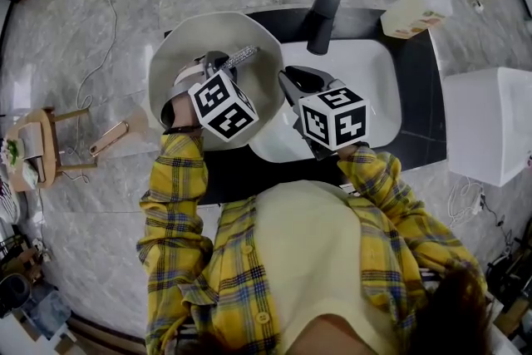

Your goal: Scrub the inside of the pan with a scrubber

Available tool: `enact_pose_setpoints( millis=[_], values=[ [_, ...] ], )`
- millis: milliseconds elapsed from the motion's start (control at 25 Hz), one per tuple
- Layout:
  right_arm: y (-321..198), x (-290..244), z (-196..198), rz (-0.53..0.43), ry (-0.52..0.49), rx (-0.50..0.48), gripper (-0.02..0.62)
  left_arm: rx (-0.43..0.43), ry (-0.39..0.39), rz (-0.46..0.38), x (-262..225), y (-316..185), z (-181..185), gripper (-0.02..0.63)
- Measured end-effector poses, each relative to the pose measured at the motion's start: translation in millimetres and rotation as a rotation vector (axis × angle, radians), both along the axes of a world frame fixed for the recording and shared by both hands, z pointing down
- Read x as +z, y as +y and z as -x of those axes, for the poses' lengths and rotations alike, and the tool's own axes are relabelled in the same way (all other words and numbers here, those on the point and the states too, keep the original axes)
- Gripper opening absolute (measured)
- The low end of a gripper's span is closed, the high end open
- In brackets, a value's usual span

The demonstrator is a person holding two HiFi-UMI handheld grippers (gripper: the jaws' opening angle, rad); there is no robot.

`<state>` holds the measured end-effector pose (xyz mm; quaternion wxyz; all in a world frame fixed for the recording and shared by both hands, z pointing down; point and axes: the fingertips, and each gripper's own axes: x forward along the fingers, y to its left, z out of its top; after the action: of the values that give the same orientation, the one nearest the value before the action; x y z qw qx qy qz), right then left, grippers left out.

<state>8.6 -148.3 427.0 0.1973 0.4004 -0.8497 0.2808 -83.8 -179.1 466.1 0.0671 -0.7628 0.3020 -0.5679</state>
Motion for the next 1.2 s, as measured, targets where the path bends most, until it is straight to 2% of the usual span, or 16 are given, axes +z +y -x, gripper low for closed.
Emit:
enact_pose_setpoints(
  millis=[680,1200],
  values=[
    [-0.3,0.8,-0.7,-0.003,-0.001,-0.004,0.018,0.289,-0.205,0.129,2.1,52.6,-11.9,0.087],
    [-0.8,0.5,-1.6,-0.009,0.001,-0.01,0.018,0.519,-0.428,0.143,-4.2,87.6,-6.9,0.087]
  ],
)
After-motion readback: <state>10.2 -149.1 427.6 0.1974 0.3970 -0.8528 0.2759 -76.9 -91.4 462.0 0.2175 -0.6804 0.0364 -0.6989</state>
